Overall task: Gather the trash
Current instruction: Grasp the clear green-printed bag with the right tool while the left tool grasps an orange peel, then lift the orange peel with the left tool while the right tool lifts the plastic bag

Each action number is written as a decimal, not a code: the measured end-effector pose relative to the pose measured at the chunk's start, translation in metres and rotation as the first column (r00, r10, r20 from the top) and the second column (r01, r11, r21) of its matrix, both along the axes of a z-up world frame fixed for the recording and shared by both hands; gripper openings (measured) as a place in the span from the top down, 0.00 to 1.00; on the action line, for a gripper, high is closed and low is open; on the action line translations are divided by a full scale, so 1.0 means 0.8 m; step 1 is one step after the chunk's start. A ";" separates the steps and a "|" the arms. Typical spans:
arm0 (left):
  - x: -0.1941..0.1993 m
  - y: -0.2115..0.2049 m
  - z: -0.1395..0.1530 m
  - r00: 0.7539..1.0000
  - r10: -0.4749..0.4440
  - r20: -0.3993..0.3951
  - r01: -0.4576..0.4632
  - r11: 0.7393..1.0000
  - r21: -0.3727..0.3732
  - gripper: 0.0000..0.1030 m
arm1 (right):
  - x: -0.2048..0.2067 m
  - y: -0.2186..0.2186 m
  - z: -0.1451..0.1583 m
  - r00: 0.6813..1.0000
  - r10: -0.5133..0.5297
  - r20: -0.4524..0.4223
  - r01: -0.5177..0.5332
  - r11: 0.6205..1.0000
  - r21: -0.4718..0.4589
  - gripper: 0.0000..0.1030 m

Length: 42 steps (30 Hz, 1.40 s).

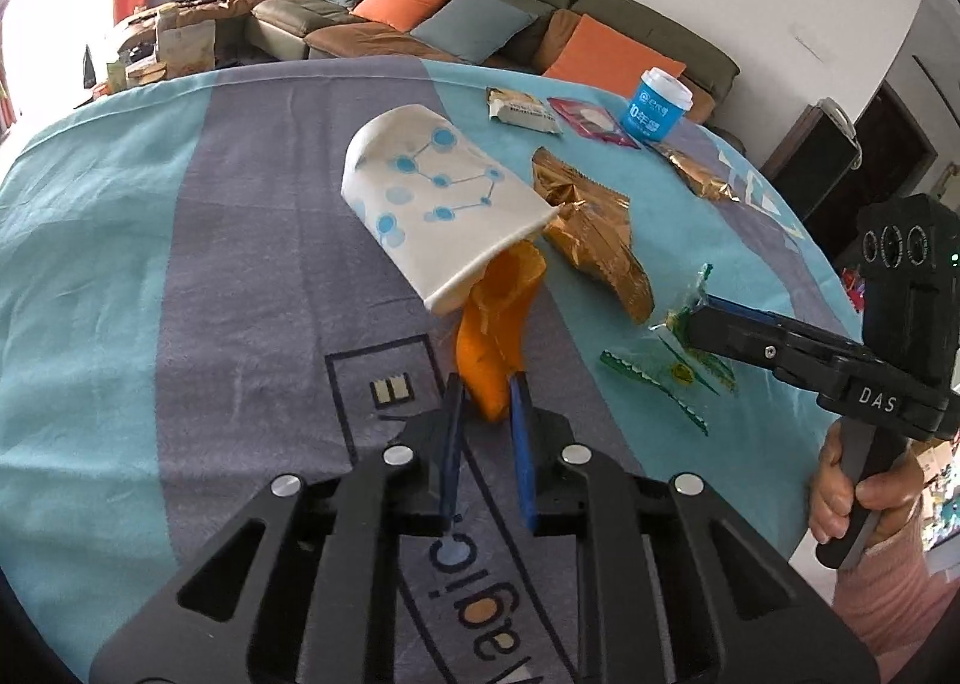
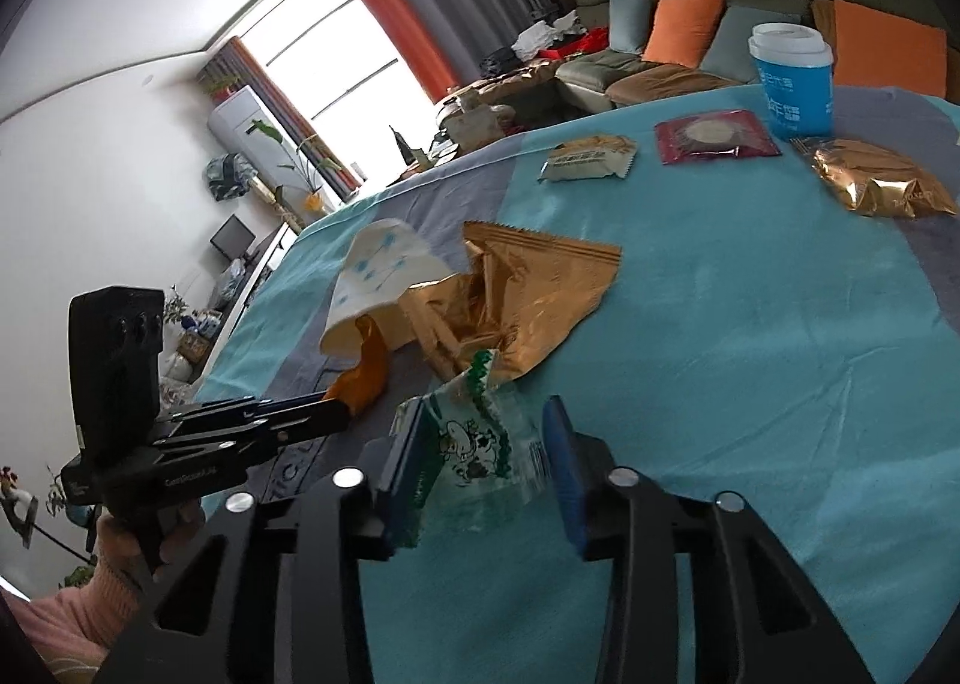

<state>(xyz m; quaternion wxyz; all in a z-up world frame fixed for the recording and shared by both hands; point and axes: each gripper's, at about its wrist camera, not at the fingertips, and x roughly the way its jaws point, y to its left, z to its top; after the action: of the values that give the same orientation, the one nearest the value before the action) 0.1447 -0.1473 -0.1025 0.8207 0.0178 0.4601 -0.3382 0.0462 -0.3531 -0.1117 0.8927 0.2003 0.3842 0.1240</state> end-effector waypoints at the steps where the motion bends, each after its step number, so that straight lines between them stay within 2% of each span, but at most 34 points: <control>1: -0.001 -0.001 0.000 1.000 -0.002 0.003 0.002 1.000 0.002 0.85 | -0.001 0.000 0.000 1.000 0.002 0.002 -0.002 1.000 -0.007 0.77; 7: -0.011 0.009 0.003 1.000 -0.014 0.010 0.014 1.000 -0.017 0.86 | -0.007 0.004 0.005 0.999 0.027 0.021 -0.026 0.999 -0.021 0.81; 16: -0.040 0.052 0.018 0.999 -0.011 0.033 0.013 0.998 -0.065 0.87 | -0.012 0.025 0.025 0.994 0.082 0.070 -0.080 0.996 -0.033 0.81; 28: -0.064 0.143 0.037 0.992 0.112 0.053 -0.105 0.986 -0.127 0.87 | -0.008 0.067 0.034 0.983 0.157 0.093 -0.155 0.988 -0.027 0.81; 42: -0.090 0.215 0.056 0.967 0.236 0.093 -0.224 0.966 -0.128 0.87 | 0.018 0.135 0.035 0.956 0.276 0.100 -0.277 0.961 -0.005 0.81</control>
<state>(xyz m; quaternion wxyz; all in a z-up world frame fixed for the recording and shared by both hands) 0.0728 0.0245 -0.0578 0.8776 -0.0656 0.3939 -0.2653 0.0602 -0.2453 -0.0839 0.8838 0.1421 0.3628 0.2590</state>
